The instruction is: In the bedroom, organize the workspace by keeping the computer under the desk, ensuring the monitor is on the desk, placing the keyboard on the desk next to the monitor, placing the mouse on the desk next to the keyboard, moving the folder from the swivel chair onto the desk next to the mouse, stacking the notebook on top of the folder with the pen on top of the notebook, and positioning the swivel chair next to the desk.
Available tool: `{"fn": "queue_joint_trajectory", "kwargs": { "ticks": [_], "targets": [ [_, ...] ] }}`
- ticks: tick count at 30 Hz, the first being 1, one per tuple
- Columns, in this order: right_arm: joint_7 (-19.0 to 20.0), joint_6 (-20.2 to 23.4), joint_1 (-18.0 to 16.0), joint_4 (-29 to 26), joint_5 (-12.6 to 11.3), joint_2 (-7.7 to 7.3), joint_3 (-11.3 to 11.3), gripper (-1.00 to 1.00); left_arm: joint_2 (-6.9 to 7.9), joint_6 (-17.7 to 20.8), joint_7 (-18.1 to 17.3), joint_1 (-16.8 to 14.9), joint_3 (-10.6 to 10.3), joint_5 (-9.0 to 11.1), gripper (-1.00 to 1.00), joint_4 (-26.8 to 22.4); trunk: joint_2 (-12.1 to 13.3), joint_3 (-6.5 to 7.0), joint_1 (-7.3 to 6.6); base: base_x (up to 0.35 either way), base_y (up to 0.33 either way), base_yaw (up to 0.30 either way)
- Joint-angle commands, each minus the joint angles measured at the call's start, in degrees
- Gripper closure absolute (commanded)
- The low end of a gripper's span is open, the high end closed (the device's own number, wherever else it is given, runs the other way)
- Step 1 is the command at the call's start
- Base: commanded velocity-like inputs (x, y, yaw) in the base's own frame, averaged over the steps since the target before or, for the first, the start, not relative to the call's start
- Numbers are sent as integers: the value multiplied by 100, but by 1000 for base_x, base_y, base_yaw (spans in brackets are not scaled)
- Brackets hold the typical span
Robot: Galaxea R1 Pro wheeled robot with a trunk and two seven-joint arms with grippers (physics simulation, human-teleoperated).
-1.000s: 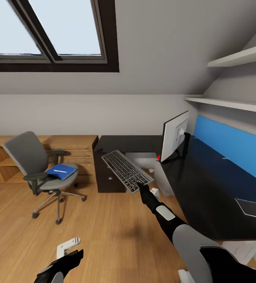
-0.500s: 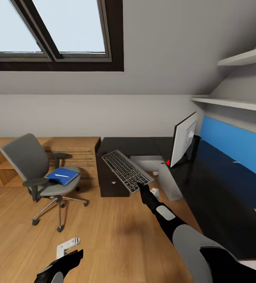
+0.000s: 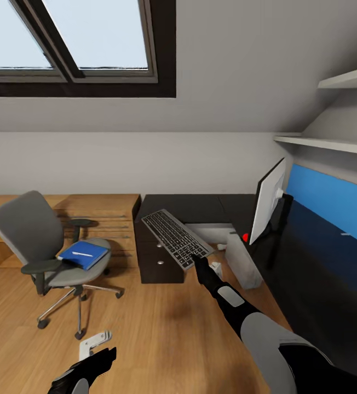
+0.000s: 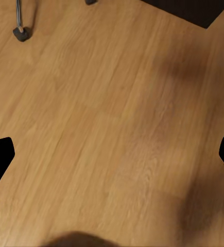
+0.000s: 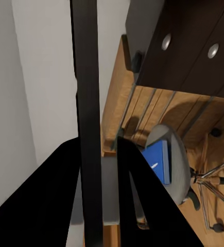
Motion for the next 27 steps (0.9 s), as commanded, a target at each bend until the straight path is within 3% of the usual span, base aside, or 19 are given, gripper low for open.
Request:
{"fn": "queue_joint_trajectory", "kwargs": {
  "ticks": [1, 6, 7, 8, 27],
  "targets": [
    [18, 56, -5, -2, -51, 3, -42, 100, 7, 7, 58, -4, -16, 60, -100, -8, -4, -7, 4, 322, 1, 0],
    [22, 56, -5, -2, -51, 3, -42, 100, 0, 3, 56, -4, -53, 60, -100, -12, -4, -7, 4, 322, 51, 0],
    [39, 45, -5, -11, -44, 3, -42, 100, 7, -1, 67, -4, -241, 53, -100, -13, -4, -7, 4, 322, 120, 0],
    [65, 46, -5, -11, -43, 3, -42, 100, 8, -2, 69, -4, -260, 52, -100, -14, -4, -7, 4, 322, 124, 0],
    [111, 291, -5, -26, -38, 3, -42, 100, 13, -10, 61, -4, -277, 54, -100, -131, -4, -7, 4, 322, 147, 0]
  ]
}}
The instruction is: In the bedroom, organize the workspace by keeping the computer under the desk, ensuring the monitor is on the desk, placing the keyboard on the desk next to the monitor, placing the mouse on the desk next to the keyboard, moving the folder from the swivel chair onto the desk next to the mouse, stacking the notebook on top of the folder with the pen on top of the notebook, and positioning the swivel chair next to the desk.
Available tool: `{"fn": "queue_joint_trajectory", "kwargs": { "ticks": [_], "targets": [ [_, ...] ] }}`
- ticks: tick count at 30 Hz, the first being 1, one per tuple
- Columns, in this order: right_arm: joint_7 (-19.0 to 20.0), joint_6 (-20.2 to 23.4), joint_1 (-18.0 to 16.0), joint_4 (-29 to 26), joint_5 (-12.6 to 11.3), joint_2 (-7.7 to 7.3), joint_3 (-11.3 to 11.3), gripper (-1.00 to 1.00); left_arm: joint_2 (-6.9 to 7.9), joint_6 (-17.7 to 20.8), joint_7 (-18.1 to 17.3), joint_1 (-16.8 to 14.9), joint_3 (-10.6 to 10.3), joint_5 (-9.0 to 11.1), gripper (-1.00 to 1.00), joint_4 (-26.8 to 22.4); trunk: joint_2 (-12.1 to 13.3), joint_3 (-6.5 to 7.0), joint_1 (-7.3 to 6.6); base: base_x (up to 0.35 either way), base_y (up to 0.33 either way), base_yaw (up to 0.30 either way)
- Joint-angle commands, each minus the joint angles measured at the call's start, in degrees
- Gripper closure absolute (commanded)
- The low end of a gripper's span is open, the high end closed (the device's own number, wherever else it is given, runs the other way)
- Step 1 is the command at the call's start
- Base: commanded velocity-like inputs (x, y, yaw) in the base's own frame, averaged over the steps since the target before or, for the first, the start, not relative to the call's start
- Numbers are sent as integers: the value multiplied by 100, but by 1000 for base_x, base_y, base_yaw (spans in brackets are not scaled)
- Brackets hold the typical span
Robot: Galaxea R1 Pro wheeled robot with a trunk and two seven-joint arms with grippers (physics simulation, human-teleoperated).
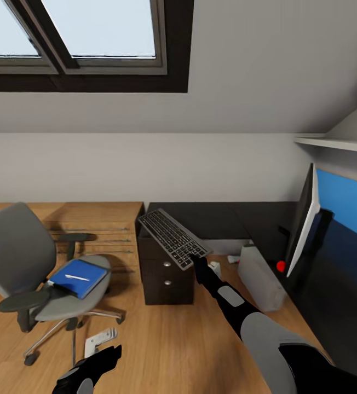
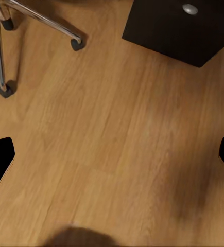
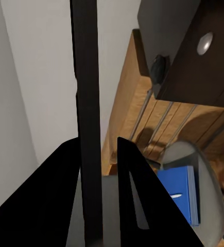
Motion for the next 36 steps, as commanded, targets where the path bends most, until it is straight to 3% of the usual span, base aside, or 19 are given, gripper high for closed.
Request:
{"fn": "queue_joint_trajectory", "kwargs": {
  "ticks": [1, 12, 16, 17, 19, 20, 22, 26, 36],
  "targets": [
    [17, 58, -5, 1, -52, 3, -42, 100, 7, 5, 54, -4, -18, 62, -100, -22, -4, -7, 4, 322, 164, 0],
    [-11, 14, -5, 10, -72, 3, -52, 100, 7, 4, 43, -4, -28, 66, -100, -74, -4, -7, 4, 322, 171, 0],
    [-35, -384, -5, 6, -80, 3, -70, 100, 7, 11, 44, -4, -29, 66, -100, -68, -4, -7, 4, 321, 174, 0],
    [-185, -1000, -5, 10, -163, 3, -82, 100, 7, 13, 40, -4, -29, 66, -100, -65, -4, -7, 4, 321, 174, 0],
    [-291, -1281, -5, 14, -359, 3, -84, 100, 7, 13, 42, -4, -29, 66, -100, -61, -4, -7, 4, 321, 174, 0],
    [-363, -1492, -5, 18, -648, 3, -85, 100, 7, 13, 41, -4, -32, 66, -100, -59, -4, -7, 4, 321, 173, 0],
    [-418, -1654, -4, 22, -1164, 3, -86, 100, 1, 13, 44, -4, -61, 66, -100, -58, -4, -7, 4, 321, 141, 0],
    [-447, -1727, -3, 25, -1567, 3, -86, 100, -2, 13, 57, -4, -193, 63, -100, -49, -4, -7, 4, 321, 59, 0],
    [-486, -1742, -3, 96, -1714, 3, -92, 100, -8, 13, 55, -4, -247, 57, -100, -23, -4, -7, 4, 322, 3, 0]
  ]
}}
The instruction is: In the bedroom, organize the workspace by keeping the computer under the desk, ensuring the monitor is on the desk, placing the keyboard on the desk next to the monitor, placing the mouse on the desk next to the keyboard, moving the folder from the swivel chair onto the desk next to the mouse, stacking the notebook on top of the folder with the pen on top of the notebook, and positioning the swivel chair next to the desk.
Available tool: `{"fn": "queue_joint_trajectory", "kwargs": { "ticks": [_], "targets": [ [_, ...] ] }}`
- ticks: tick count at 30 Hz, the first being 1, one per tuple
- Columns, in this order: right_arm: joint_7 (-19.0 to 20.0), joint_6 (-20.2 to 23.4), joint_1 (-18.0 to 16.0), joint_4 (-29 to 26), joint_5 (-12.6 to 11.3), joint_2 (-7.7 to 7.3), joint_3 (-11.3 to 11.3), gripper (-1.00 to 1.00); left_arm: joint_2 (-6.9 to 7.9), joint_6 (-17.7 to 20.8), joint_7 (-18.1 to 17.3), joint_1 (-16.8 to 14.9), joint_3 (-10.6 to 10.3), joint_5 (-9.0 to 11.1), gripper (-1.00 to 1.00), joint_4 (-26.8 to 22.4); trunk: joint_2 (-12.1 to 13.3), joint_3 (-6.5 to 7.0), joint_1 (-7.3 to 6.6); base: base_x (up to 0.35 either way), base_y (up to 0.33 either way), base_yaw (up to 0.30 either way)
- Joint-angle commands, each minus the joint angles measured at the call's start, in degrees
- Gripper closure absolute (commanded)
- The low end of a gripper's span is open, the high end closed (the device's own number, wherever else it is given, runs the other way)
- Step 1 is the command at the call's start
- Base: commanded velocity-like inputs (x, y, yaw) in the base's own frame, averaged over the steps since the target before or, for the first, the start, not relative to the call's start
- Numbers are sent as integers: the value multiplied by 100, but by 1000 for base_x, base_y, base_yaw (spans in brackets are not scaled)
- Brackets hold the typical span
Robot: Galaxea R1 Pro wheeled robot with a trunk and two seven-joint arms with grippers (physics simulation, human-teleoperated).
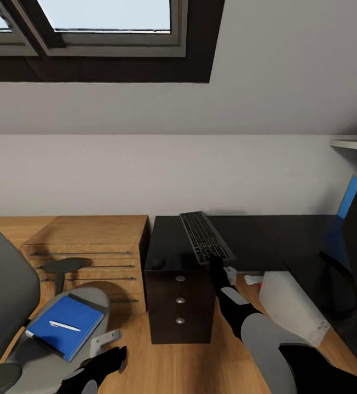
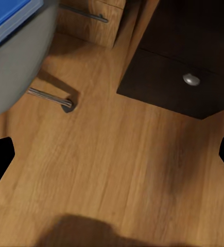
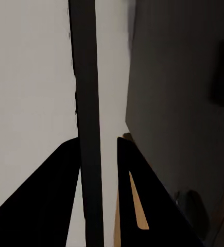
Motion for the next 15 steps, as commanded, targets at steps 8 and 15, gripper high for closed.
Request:
{"fn": "queue_joint_trajectory", "kwargs": {
  "ticks": [8, 15],
  "targets": [
    [-256, -3, -9, 18, -479, 5, -27, 100, 12, 4, 74, -4, -309, 60, -100, 1, -4, -6, 4, 283, -130, 0],
    [-285, -3, -9, 18, -513, 5, -26, 100, 13, 8, 76, -4, -358, 60, -100, 18, -4, -6, 4, 43, -37, 0]
  ]
}}
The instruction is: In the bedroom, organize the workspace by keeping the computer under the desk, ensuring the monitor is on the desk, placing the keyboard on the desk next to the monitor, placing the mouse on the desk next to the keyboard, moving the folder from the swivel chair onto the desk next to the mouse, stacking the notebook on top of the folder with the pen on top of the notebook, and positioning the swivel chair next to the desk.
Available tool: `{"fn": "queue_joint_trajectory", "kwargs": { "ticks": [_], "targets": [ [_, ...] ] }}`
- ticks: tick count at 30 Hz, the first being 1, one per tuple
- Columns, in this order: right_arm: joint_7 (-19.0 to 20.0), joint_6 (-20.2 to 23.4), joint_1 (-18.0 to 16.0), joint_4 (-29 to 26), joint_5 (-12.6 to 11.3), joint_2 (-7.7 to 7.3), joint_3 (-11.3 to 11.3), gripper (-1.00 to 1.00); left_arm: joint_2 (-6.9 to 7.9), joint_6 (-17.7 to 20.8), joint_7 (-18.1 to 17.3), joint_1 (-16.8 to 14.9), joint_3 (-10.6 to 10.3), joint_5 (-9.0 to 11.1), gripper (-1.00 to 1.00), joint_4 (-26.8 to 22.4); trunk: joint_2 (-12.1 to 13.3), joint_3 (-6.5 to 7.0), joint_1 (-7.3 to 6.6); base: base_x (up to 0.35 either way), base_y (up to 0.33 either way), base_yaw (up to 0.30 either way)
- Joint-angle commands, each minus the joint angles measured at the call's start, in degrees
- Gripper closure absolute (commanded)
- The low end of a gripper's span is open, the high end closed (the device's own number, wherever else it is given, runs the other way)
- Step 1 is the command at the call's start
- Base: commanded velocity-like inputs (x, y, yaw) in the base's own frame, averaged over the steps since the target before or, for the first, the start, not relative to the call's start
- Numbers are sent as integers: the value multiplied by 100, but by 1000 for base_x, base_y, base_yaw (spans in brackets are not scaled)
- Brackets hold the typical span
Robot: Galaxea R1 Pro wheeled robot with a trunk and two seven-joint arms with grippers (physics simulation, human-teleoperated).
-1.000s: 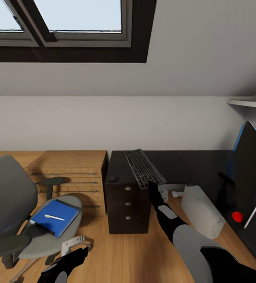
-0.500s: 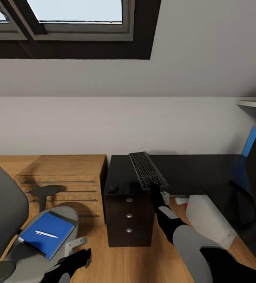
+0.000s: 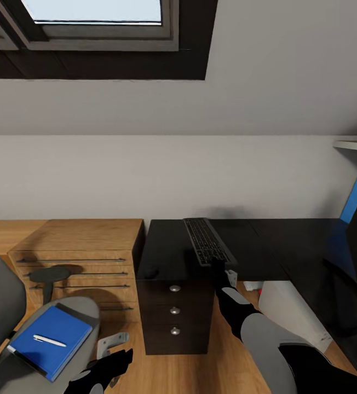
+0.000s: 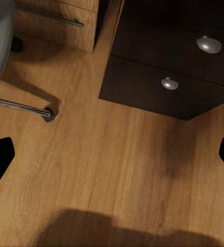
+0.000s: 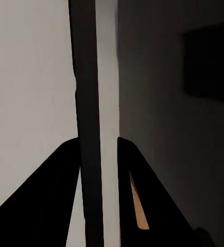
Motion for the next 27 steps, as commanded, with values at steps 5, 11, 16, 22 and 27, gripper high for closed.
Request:
{"fn": "queue_joint_trajectory", "kwargs": {
  "ticks": [5, 11, 16, 22, 27],
  "targets": [
    [33, -6, -5, 7, -9, 4, -37, 100, 7, 7, 59, -5, -21, 60, -100, -7, -4, -7, 0, 4, -3, 0],
    [32, -10, -5, 7, -12, 4, -37, 100, 7, 5, 59, -5, -20, 69, -100, -12, -4, -7, 0, 0, 0, 0],
    [26, -362, -6, 10, -76, 4, -130, 100, 4, 16, 53, -5, 8, 109, -100, -210, -4, -7, 0, 0, 0, 0],
    [48, -514, -5, 15, -383, 4, -261, 100, -2, 31, 58, -5, 30, 410, -100, -328, -85, -43, 44, 0, 0, 0],
    [65, -518, -1, 60, -408, 4, -265, 100, 3, 32, 66, -5, 57, 498, -100, -324, -285, -132, 154, 0, 0, 0]
  ]
}}
